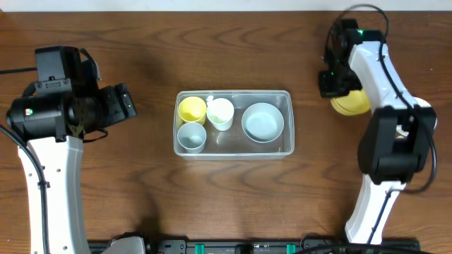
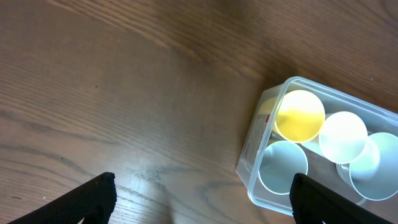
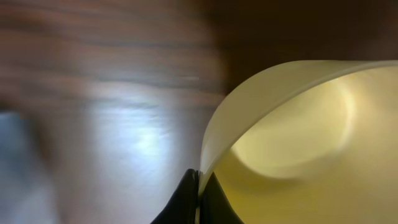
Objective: Pack container
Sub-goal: 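Carry the yellow bowl over the container onto the light blue bowl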
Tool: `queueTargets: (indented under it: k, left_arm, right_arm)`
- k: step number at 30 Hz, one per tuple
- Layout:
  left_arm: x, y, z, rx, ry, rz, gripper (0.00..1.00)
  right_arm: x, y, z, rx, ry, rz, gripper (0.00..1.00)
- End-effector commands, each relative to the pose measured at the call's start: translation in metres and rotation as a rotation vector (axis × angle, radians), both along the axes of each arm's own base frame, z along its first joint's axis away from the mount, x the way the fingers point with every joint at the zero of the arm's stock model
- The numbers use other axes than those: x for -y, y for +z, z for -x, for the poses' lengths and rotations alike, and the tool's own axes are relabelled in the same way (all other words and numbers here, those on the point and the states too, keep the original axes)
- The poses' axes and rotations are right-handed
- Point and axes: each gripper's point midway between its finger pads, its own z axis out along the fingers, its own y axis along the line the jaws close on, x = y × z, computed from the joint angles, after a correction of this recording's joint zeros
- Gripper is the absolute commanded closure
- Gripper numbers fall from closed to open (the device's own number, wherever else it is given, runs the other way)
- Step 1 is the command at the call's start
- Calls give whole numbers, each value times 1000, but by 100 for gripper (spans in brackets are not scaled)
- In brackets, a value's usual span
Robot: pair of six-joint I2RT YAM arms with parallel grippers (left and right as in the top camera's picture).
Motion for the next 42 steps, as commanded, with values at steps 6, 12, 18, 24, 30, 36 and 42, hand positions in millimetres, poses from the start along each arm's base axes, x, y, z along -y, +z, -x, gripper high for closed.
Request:
queueTargets:
  k: [6, 12, 18, 24, 30, 36, 42]
  left_arm:
    - [-2, -3, 1, -16, 14, 5, 11]
    - [-2, -3, 1, -16, 14, 5, 11]
    - [-1, -3, 2, -19, 14, 6, 11]
    - [-1, -3, 2, -19, 14, 6, 11]
    - [-1, -3, 2, -19, 14, 6, 11]
    - [-1, -3, 2, -19, 14, 6, 11]
    - [-1, -4, 3, -22, 14, 6, 11]
  right_arm:
    - [-105, 139, 37, 305, 271, -85, 99]
    - [-171, 148, 83, 268, 445, -168, 99]
    - [-198, 109, 100, 205, 410, -184, 99]
    - [-207, 59, 115, 116, 421, -238, 99]
    - [-207, 27, 116, 116, 439, -237, 99]
    - [-209, 24, 112, 135, 451, -242, 91]
    - [-211, 25, 110, 145, 451, -246, 60]
